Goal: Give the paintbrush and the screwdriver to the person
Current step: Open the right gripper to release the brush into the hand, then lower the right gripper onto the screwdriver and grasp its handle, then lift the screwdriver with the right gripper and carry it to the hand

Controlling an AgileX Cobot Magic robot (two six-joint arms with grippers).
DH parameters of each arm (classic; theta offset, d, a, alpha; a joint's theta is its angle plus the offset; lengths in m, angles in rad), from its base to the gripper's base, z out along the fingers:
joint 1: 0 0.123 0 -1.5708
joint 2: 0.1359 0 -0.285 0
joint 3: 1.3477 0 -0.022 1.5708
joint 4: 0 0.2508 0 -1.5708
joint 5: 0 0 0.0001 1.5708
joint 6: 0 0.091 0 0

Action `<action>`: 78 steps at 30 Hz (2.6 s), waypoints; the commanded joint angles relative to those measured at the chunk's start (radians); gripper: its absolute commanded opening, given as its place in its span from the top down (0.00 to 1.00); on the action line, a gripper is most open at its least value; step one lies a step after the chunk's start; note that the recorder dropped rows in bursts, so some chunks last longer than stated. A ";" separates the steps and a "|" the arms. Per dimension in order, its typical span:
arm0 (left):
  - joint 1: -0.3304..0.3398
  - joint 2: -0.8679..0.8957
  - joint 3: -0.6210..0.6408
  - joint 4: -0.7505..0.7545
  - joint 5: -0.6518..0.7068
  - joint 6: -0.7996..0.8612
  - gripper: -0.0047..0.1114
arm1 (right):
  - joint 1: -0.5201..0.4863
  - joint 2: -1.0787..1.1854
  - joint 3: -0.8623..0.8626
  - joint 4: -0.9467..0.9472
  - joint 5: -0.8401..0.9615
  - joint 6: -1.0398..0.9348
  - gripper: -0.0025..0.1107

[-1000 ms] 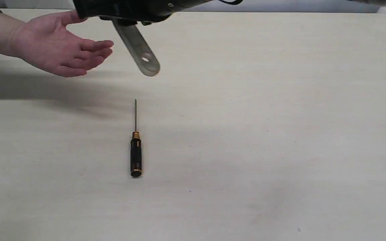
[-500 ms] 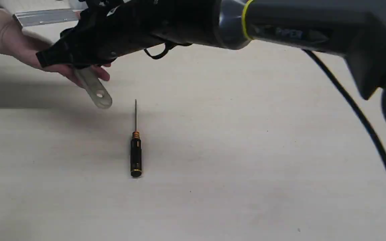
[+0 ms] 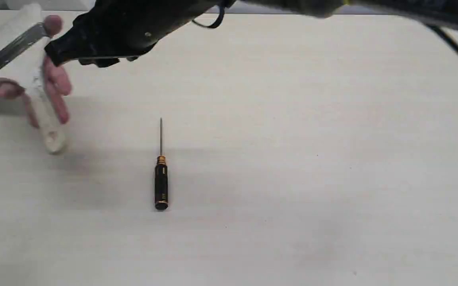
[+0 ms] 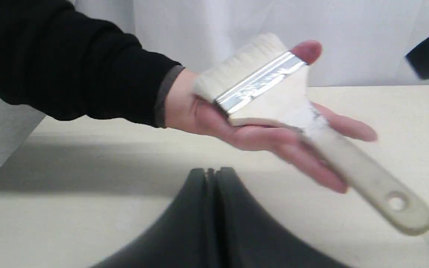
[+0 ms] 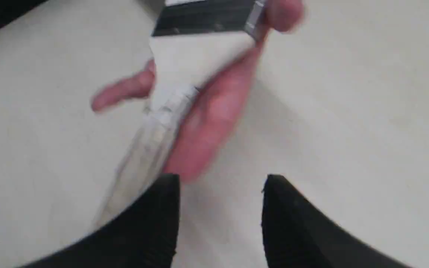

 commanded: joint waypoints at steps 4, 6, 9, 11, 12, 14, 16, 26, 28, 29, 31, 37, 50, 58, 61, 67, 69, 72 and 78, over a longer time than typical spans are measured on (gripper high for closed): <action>-0.008 -0.002 0.002 -0.004 -0.004 -0.002 0.96 | 0.001 -0.114 -0.006 -0.289 0.291 0.315 0.64; -0.008 -0.002 0.002 -0.004 -0.004 -0.002 0.96 | 0.001 -0.121 -0.006 -0.316 0.359 0.364 0.64; -0.008 -0.002 0.002 -0.004 -0.004 -0.002 0.96 | 0.001 -0.115 -0.006 -0.323 0.395 0.401 0.64; -0.008 -0.002 0.002 -0.004 -0.004 -0.002 0.96 | 0.001 -0.097 -0.006 -0.323 0.395 0.404 0.64; -0.008 -0.002 0.002 -0.004 -0.004 -0.002 0.96 | 0.001 -0.089 -0.006 -0.319 0.395 0.404 0.64; -0.008 -0.002 0.002 -0.002 -0.007 -0.002 0.96 | 0.001 -0.062 -0.006 -0.319 0.395 0.404 0.64; -0.008 -0.002 0.002 0.000 -0.008 -0.002 0.96 | 0.001 -0.032 -0.006 -0.319 0.395 0.404 0.64; -0.008 -0.002 0.002 0.000 -0.008 -0.002 0.96 | 0.001 0.157 -0.006 -0.303 0.342 0.392 0.47; -0.008 -0.002 0.002 0.000 -0.008 -0.002 0.96 | 0.001 0.190 -0.006 -0.294 0.320 0.392 0.47; -0.008 -0.002 0.002 0.000 -0.008 -0.002 0.96 | 0.001 0.205 -0.006 -0.281 0.315 0.392 0.47; -0.008 -0.002 0.002 0.000 -0.008 -0.002 0.96 | 0.001 0.232 -0.006 -0.257 0.310 0.387 0.47; -0.008 -0.002 0.002 0.000 -0.008 -0.002 0.96 | 0.001 0.306 -0.006 -0.224 0.310 0.385 0.49; -0.008 -0.002 0.002 -0.004 -0.004 -0.002 0.96 | 0.004 0.291 -0.006 -0.238 0.391 0.295 0.94; -0.008 -0.002 0.002 -0.004 -0.004 -0.002 0.96 | 0.107 0.091 -0.006 -0.256 0.537 0.209 0.94; -0.008 -0.002 0.002 -0.004 -0.004 -0.002 0.96 | 0.155 -0.004 -0.006 -0.301 0.454 0.175 0.94; -0.008 -0.002 0.002 -0.003 -0.004 -0.002 0.96 | 0.193 -0.130 -0.006 -0.400 0.117 0.213 0.94; -0.008 -0.002 0.002 -0.003 -0.004 -0.002 0.96 | 0.181 -0.134 -0.006 -0.415 0.016 0.243 0.94; -0.008 -0.002 0.002 -0.003 -0.007 -0.002 0.96 | 0.147 -0.115 -0.006 -0.417 -0.104 0.265 0.94; -0.008 -0.002 0.002 -0.001 -0.007 -0.002 0.96 | 0.068 -0.030 -0.006 -0.412 -0.179 0.311 0.93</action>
